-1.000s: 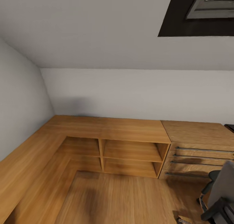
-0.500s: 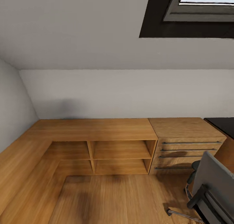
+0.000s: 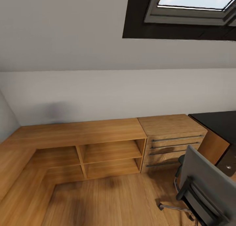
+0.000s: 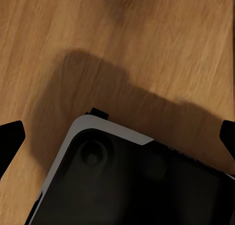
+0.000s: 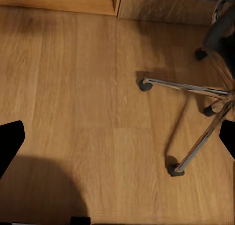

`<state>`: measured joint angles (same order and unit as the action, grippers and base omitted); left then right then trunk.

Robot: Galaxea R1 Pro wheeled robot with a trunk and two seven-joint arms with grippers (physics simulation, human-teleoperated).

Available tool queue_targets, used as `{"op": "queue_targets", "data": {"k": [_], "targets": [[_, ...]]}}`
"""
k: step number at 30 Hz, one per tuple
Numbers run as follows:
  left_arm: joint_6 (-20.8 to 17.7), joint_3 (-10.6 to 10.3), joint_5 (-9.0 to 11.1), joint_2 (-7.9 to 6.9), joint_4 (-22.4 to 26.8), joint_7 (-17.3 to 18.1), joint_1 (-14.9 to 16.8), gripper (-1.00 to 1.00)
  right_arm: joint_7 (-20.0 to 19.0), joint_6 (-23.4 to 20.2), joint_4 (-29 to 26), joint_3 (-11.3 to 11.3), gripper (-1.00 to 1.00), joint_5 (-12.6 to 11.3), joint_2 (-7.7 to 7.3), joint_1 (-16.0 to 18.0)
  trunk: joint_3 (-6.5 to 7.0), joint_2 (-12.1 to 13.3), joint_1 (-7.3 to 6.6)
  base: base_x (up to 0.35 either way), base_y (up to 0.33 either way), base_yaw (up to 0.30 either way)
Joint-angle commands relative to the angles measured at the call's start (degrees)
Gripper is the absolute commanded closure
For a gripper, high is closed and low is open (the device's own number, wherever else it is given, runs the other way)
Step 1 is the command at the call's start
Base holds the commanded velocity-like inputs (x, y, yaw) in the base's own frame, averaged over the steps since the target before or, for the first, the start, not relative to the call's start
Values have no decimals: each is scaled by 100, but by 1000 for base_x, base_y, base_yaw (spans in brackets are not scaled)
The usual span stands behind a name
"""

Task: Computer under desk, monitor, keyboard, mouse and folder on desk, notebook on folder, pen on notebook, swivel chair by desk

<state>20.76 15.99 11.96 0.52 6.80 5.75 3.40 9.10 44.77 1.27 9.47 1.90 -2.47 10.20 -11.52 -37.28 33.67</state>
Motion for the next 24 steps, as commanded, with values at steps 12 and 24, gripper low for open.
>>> {"op": "queue_targets", "data": {"k": [12, 24], "targets": [[7, 27, 60, 1, -3, 58, 3, -100, 57, 14, 14, 46, -100, 21, 1, 8, -9, -8, 2, 0, 0, -253], [7, 27, 60, 1, -3, 58, 3, -100, 57, 14, 14, 46, -100, 21, 1, 6, -9, -8, 2, 0, 0, -254]]}}
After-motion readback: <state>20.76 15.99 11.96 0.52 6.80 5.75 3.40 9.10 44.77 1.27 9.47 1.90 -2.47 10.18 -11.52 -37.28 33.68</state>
